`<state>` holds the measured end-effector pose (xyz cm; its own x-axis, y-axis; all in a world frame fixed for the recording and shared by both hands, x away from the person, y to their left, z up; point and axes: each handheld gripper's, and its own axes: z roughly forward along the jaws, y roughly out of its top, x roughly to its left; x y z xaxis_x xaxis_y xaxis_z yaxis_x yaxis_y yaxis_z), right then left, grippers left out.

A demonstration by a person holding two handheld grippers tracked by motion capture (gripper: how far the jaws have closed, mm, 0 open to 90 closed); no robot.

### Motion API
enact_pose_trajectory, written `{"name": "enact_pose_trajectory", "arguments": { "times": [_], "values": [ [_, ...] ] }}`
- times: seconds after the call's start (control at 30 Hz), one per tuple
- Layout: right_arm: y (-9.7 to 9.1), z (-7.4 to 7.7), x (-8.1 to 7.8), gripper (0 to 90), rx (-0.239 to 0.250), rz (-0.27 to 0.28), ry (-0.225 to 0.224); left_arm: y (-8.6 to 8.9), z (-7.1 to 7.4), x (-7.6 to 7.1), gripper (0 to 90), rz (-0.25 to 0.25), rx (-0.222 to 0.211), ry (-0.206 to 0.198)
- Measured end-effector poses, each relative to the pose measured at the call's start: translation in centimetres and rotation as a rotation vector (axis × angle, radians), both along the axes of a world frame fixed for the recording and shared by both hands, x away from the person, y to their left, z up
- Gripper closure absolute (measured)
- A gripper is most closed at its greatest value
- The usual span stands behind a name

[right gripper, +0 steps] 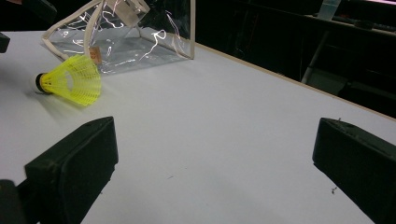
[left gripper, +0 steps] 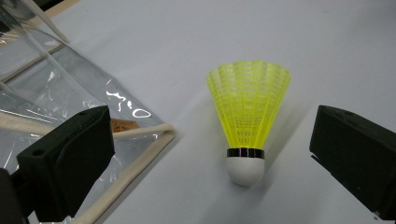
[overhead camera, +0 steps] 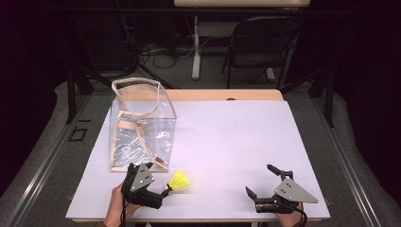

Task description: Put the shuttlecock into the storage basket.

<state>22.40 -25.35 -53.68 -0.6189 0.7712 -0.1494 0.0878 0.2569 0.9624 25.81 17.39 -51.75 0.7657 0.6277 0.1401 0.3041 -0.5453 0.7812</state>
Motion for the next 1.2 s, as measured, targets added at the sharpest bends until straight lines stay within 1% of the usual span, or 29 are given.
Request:
{"name": "enact_pose_trajectory", "arguments": {
  "times": [0.1,0.13,0.17,0.3,0.53,0.63,0.7,0.77,0.8,0.83,0.97,1.2],
  "values": [
    [0.0,0.0,0.0,0.0,-0.002,0.001,0.001,-0.2,0.0,0.1,0.0,-0.004,0.022,0.019],
    [0.0,0.0,0.0,0.0,-0.002,0.001,0.002,-0.2,0.0,0.1,0.0,-0.004,0.022,0.019],
    [0.0,0.0,0.0,0.0,-0.002,0.001,0.002,-0.3,0.0,0.2,0.0,-0.004,0.041,0.034],
    [0.0,0.0,0.0,0.0,-0.004,0.0,0.004,-0.6,-0.1,0.3,0.0,-0.009,0.058,0.055],
    [0.0,0.0,0.0,0.0,-0.006,0.0,0.006,-1.3,0.2,0.5,0.0,-0.023,0.082,0.06],
    [0.0,0.0,0.0,0.0,-0.006,-0.001,0.006,-1.7,0.1,0.7,0.0,-0.026,0.105,0.066],
    [0.0,-0.1,0.0,0.0,-0.007,-0.001,0.011,-1.9,0.0,0.8,0.0,-0.028,0.115,0.078],
    [0.0,-0.1,0.0,0.0,-0.007,-0.001,0.011,-1.9,0.0,0.8,0.0,-0.025,0.117,0.08],
    [0.0,-0.1,0.0,0.0,-0.007,0.0,0.011,-1.9,0.0,0.9,0.0,-0.03,0.129,0.089],
    [0.0,-0.1,0.0,0.0,-0.007,0.0,0.011,-1.9,0.0,0.9,0.0,-0.03,0.129,0.089],
    [0.0,-0.1,0.1,0.0,-0.009,0.001,0.013,-2.1,-0.2,1.0,0.0,-0.035,0.153,0.111],
    [0.1,-0.1,0.1,0.0,-0.011,0.001,0.014,-2.4,-0.4,1.2,0.0,-0.043,0.182,0.137]
  ]
}}
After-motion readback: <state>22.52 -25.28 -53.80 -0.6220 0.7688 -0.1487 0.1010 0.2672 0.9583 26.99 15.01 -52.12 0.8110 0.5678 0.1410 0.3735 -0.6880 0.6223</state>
